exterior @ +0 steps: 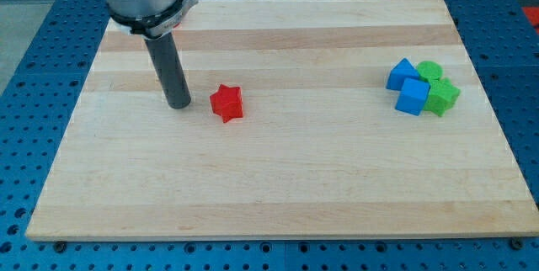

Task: Push the red star to the left side of the blue triangle

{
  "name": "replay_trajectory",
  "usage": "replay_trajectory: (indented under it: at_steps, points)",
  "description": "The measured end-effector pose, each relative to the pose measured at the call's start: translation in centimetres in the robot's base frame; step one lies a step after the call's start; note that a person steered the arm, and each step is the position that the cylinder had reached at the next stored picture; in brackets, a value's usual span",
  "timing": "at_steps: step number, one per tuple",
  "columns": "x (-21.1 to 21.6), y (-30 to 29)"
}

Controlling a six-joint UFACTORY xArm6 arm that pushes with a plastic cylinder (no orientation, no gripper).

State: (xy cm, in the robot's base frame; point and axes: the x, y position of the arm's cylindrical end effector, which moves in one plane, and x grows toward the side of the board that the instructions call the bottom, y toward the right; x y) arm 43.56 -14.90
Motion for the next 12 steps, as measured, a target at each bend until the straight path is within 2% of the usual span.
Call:
replay_trajectory:
  at_steps: [1, 3, 5, 6, 7, 9, 10, 11, 12]
  points:
    - [0.2, 3.7]
    - [-0.5, 16.4]
    - [1.7, 9.2]
    - [4.5, 8.5]
    - [5.0, 13.2]
    - [1.6, 24.3]
    - [1.6, 26.8]
    - [3.0, 25.1]
    - [2.4, 22.5]
